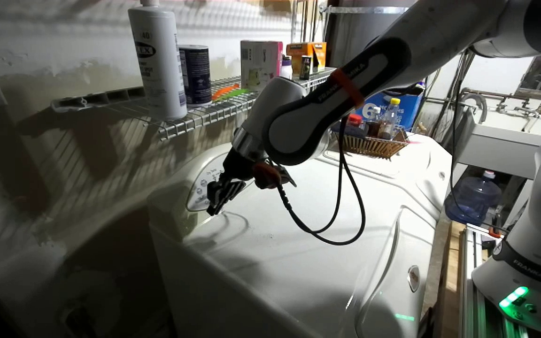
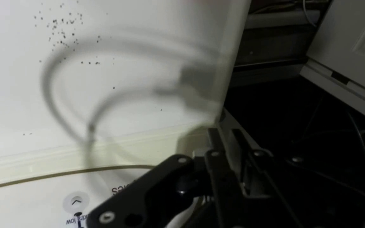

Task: Press a button on the left side of the left washing machine

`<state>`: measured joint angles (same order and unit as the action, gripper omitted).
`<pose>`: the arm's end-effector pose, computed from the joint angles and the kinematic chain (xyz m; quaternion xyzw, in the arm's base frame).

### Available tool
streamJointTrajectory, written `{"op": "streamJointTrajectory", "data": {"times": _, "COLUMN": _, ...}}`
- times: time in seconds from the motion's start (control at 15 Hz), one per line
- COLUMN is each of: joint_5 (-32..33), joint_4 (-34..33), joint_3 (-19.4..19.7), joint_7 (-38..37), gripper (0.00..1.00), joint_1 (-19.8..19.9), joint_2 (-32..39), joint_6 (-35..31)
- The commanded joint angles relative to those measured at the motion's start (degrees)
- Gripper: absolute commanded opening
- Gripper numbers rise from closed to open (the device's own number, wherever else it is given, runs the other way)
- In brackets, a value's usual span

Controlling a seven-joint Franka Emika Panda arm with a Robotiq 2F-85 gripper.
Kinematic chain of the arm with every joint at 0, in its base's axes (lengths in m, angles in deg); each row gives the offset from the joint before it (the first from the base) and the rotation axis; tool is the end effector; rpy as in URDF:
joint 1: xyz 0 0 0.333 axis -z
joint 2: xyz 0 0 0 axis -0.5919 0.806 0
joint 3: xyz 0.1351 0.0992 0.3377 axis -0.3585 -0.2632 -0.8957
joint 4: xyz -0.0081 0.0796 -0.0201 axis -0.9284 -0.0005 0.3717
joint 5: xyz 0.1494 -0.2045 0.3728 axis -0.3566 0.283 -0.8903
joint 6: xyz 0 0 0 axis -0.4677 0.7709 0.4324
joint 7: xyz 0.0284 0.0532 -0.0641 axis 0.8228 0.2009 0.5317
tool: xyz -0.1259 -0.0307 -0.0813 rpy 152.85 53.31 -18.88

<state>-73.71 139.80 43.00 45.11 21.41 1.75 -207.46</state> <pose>0.6823 0.3405 0.2720 -0.9641 -0.0266 -0.1750 0.1981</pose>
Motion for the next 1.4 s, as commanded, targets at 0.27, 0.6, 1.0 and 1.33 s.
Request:
{"op": "streamJointTrajectory", "data": {"times": 0.27, "joint_5": 4.86, "joint_4": -6.81, "joint_3": 2.99, "joint_7": -4.52, "gripper": 0.0, "joint_1": -1.29, "joint_2": 6.03, "joint_6": -3.11}}
{"op": "streamJointTrajectory", "data": {"times": 0.6, "joint_5": 6.09, "joint_4": -8.97, "joint_3": 4.19, "joint_7": -6.06, "gripper": 0.0, "joint_1": -1.98, "joint_2": 8.38, "joint_6": -4.41}}
{"op": "streamJointTrajectory", "data": {"times": 1.0, "joint_5": 6.91, "joint_4": -10.81, "joint_3": 5.52, "joint_7": -7.42, "gripper": 0.0, "joint_1": -3.16, "joint_2": 10.36, "joint_6": -5.85}}
{"op": "streamJointTrajectory", "data": {"times": 1.33, "joint_5": 7.92, "joint_4": -11.12, "joint_3": 7.44, "joint_7": -8.69, "gripper": 0.0, "joint_1": -4.43, "joint_2": 10.35, "joint_6": -6.23}}
